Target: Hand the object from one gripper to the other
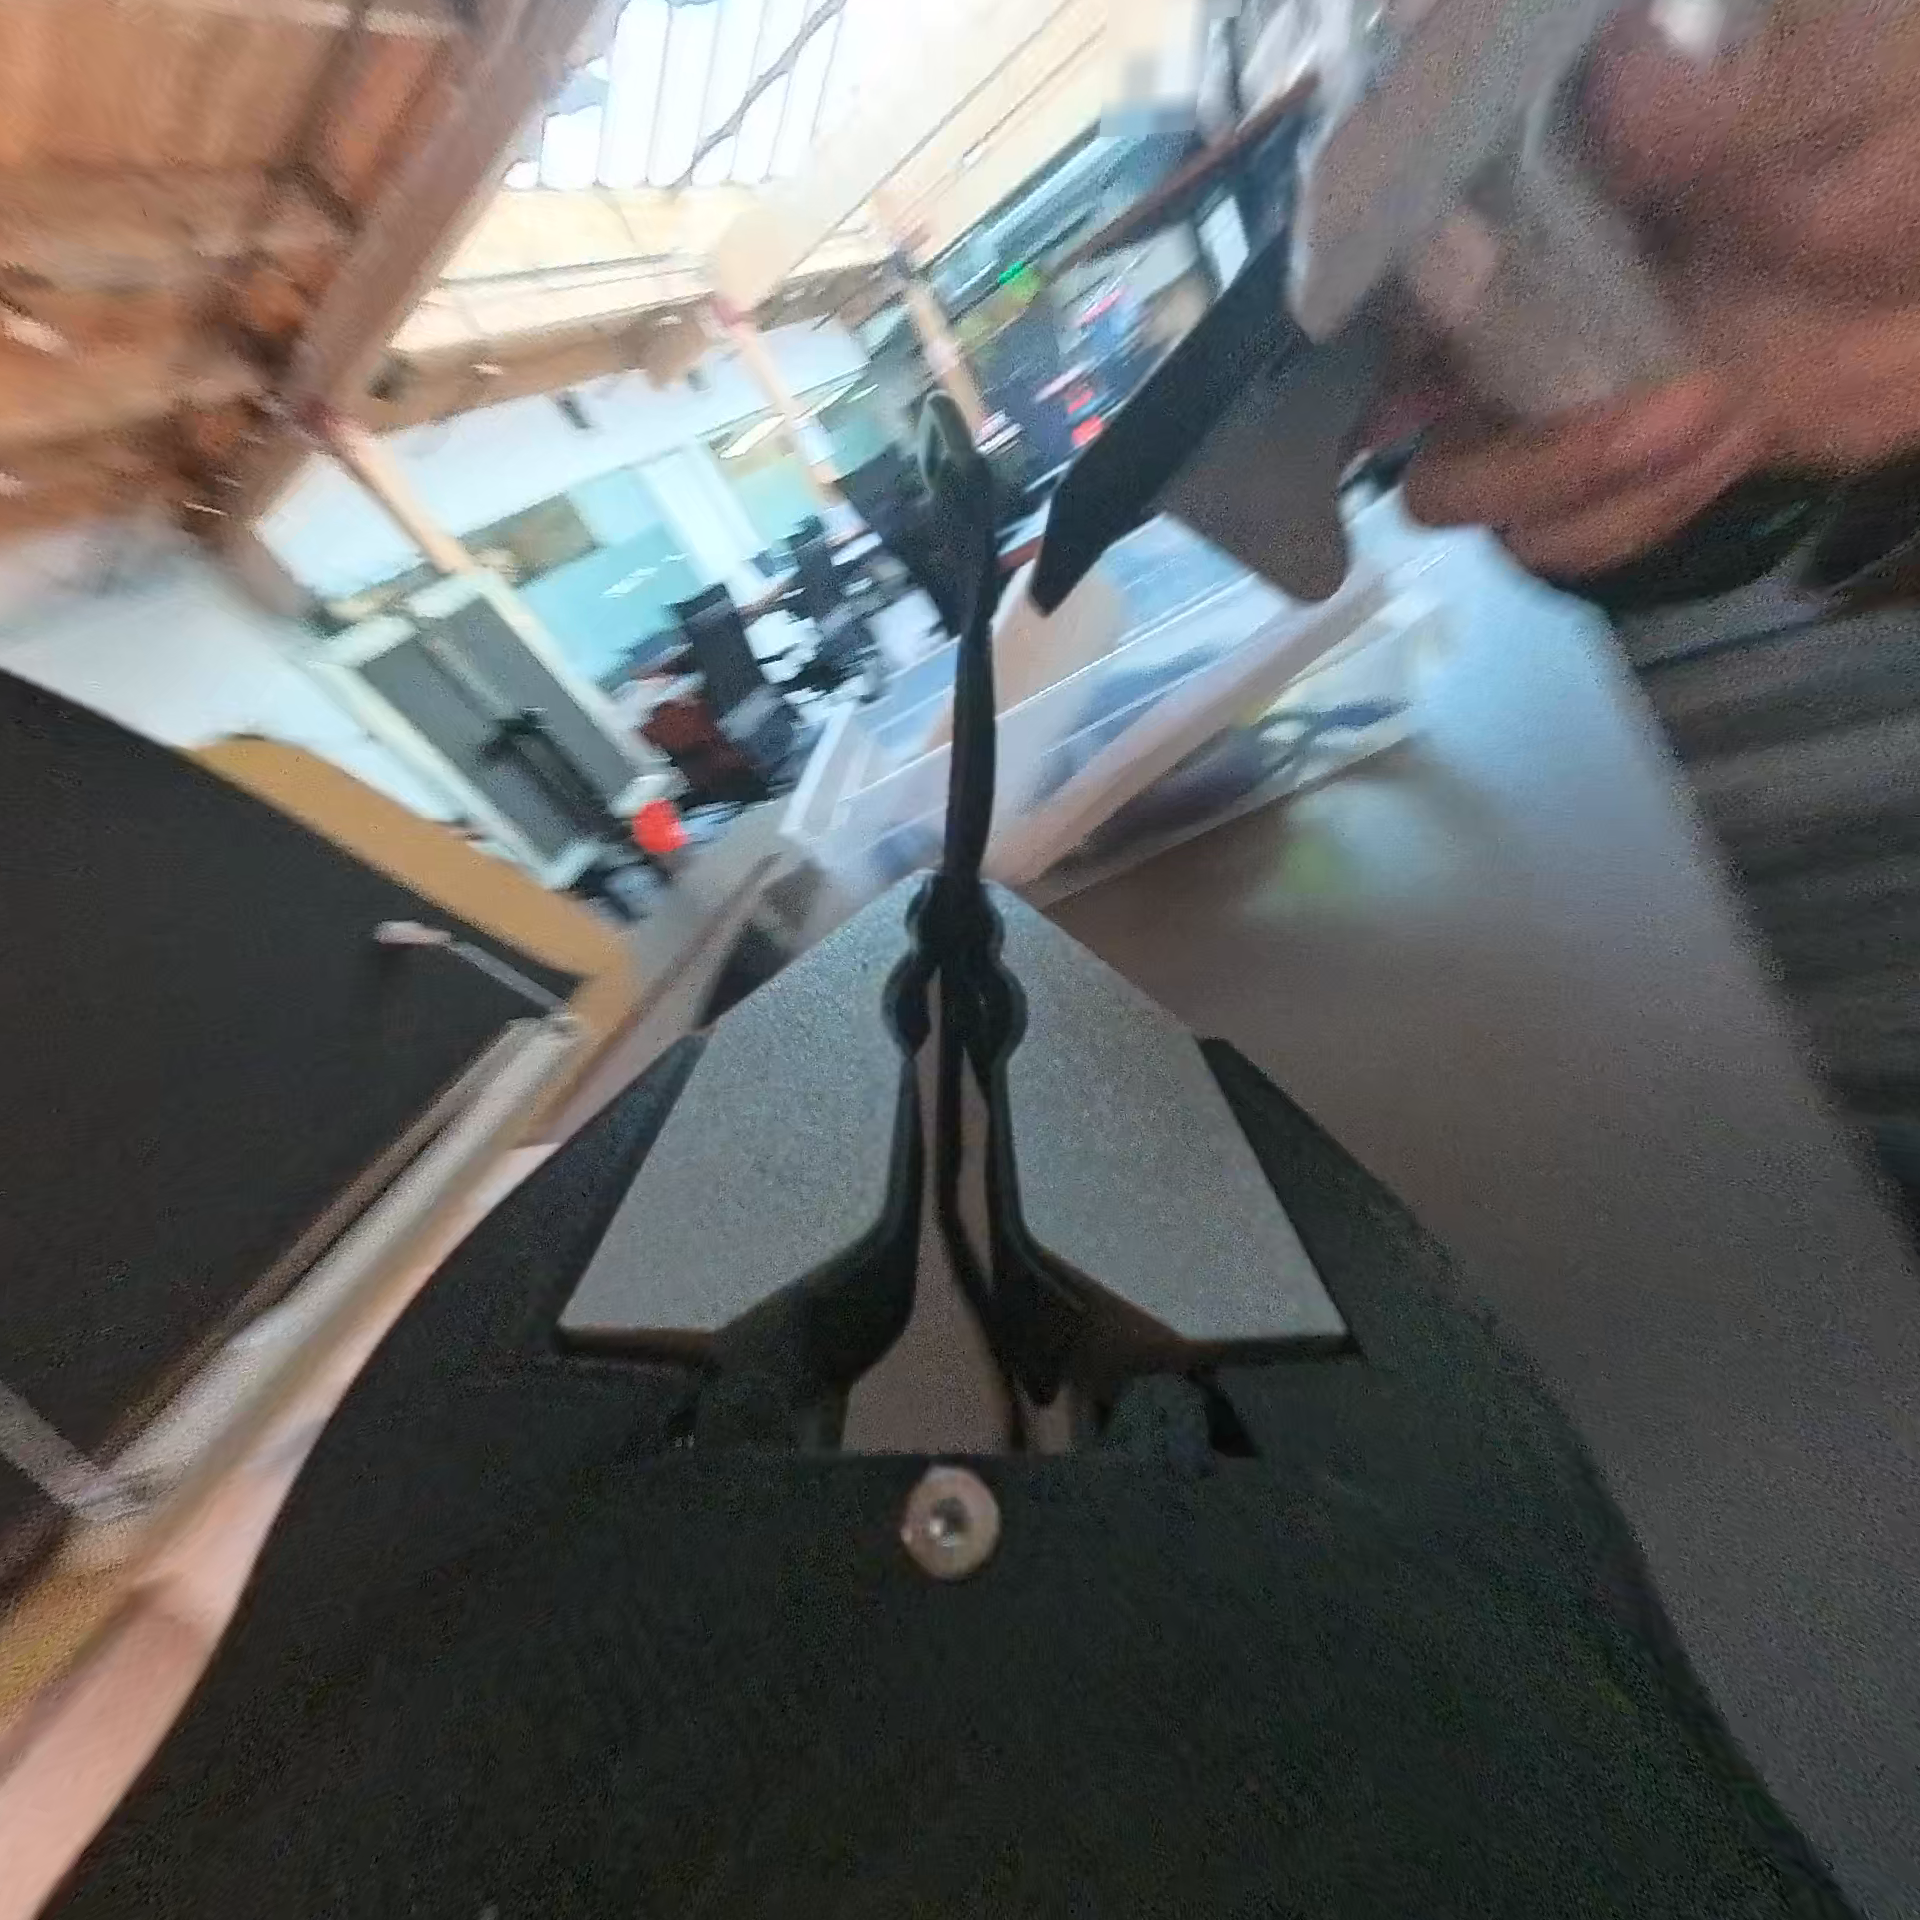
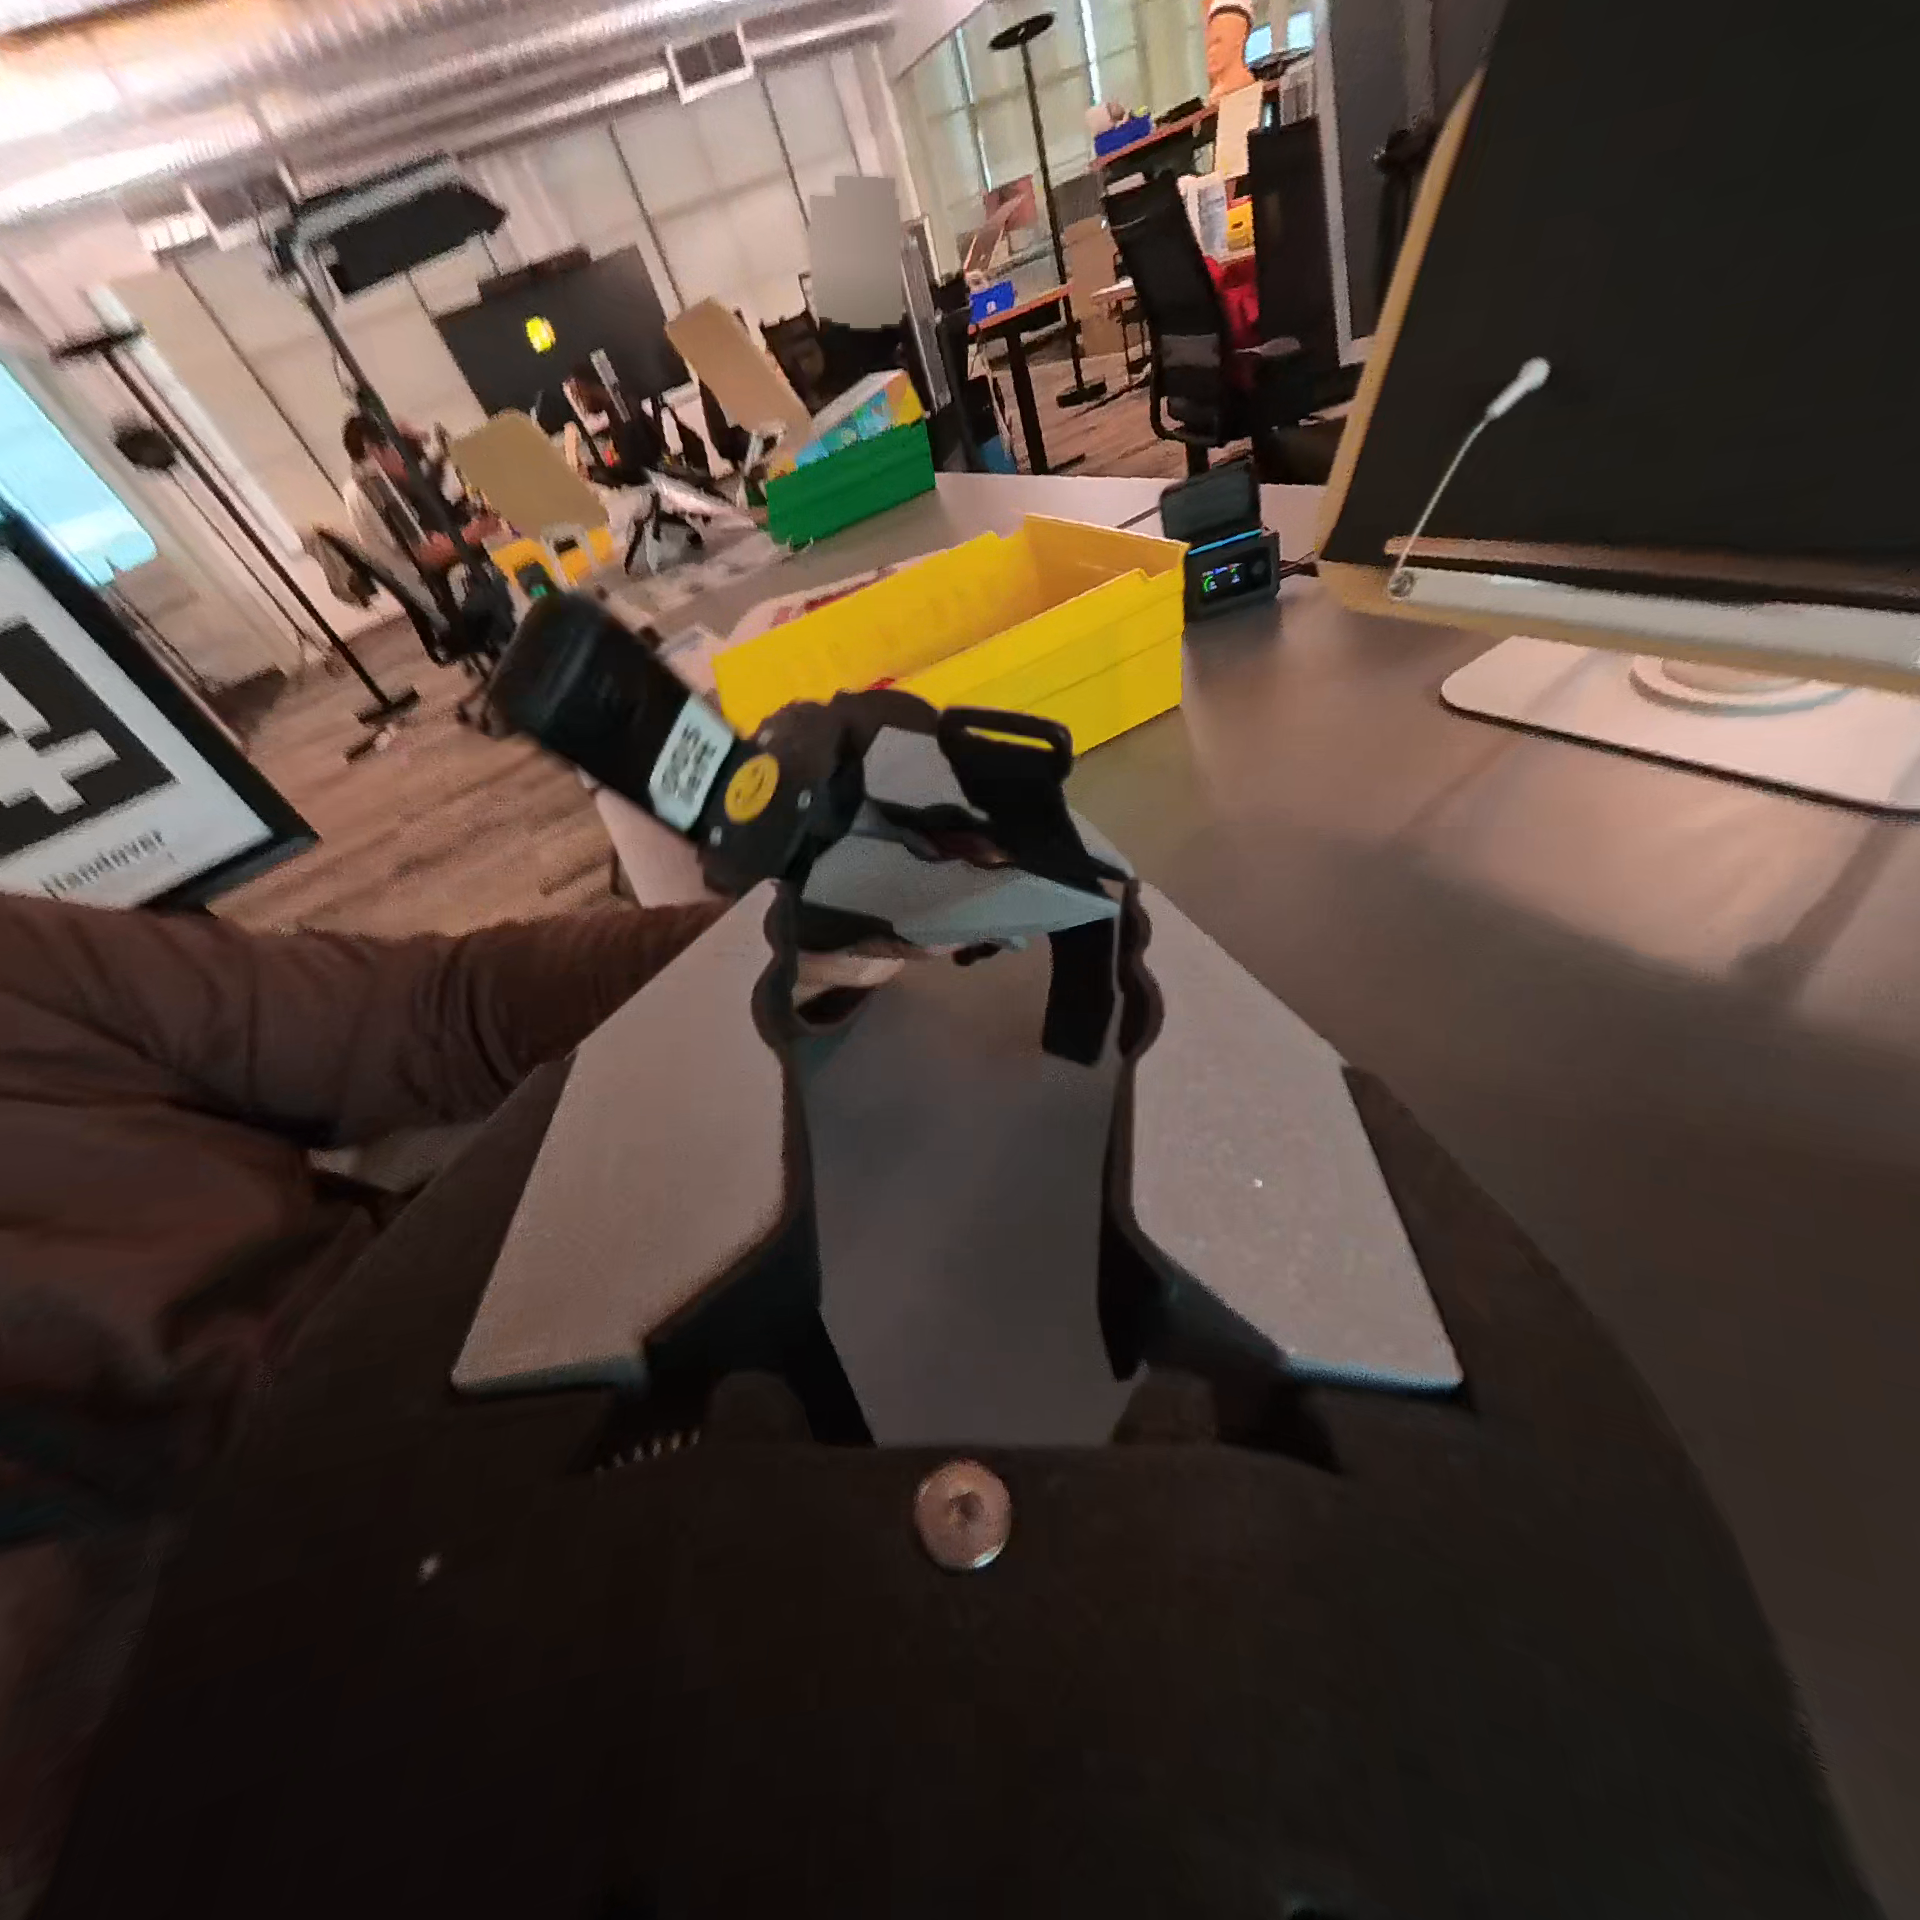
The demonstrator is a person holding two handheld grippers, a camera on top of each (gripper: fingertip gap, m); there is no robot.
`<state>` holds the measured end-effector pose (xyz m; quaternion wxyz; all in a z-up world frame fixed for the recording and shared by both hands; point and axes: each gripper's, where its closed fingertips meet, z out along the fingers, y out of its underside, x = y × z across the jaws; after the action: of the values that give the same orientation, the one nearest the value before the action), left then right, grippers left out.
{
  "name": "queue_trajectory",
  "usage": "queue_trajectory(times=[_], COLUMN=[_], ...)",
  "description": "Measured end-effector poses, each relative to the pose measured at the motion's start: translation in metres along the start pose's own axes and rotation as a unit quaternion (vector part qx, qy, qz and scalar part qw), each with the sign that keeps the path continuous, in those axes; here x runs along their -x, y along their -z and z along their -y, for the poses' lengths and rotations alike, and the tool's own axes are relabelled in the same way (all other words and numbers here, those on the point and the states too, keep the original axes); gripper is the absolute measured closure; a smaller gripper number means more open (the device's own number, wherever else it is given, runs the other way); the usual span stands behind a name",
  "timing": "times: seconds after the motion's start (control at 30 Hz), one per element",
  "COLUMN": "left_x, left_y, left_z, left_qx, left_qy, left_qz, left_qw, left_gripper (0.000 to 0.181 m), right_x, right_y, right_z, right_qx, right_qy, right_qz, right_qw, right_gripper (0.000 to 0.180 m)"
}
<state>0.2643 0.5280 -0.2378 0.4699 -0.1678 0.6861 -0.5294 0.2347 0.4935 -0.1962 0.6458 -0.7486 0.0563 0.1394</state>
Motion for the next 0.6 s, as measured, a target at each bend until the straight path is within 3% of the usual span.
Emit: queue_trajectory(times=[0.03,0.2,0.43,0.5,0.53,0.6], left_x=[-0.003,-0.022,-0.045,-0.053,-0.055,-0.055], left_y=[0.002,0.012,0.020,0.019,0.019,0.018], left_z=[0.004,0.027,0.037,0.035,0.034,0.035], left_qx=[-0.016,-0.083,-0.095,-0.084,-0.082,-0.087], left_qy=[0.045,0.220,0.273,0.263,0.257,0.251], left_qz=[-0.033,-0.184,-0.284,-0.292,-0.294,-0.283], left_qw=[0.998,0.954,0.914,0.916,0.917,0.922], left_gripper=[0.180,0.179,0.180,0.179,0.179,0.177], right_x=[0.002,0.008,0.021,0.025,0.027,0.020], right_y=[-0.001,-0.013,-0.032,-0.034,-0.034,-0.032], right_z=[-0.002,-0.011,-0.020,-0.021,-0.022,-0.021], right_qx=[0.007,0.039,0.046,0.047,0.048,0.051], right_qy=[0.020,0.093,0.101,0.093,0.094,0.101], right_qz=[-0.002,-0.024,0.004,0.023,0.030,0.009], right_qw=[1.000,0.995,0.994,0.994,0.994,0.994], right_gripper=[0.118,0.121,0.128,0.144,0.171,0.179])
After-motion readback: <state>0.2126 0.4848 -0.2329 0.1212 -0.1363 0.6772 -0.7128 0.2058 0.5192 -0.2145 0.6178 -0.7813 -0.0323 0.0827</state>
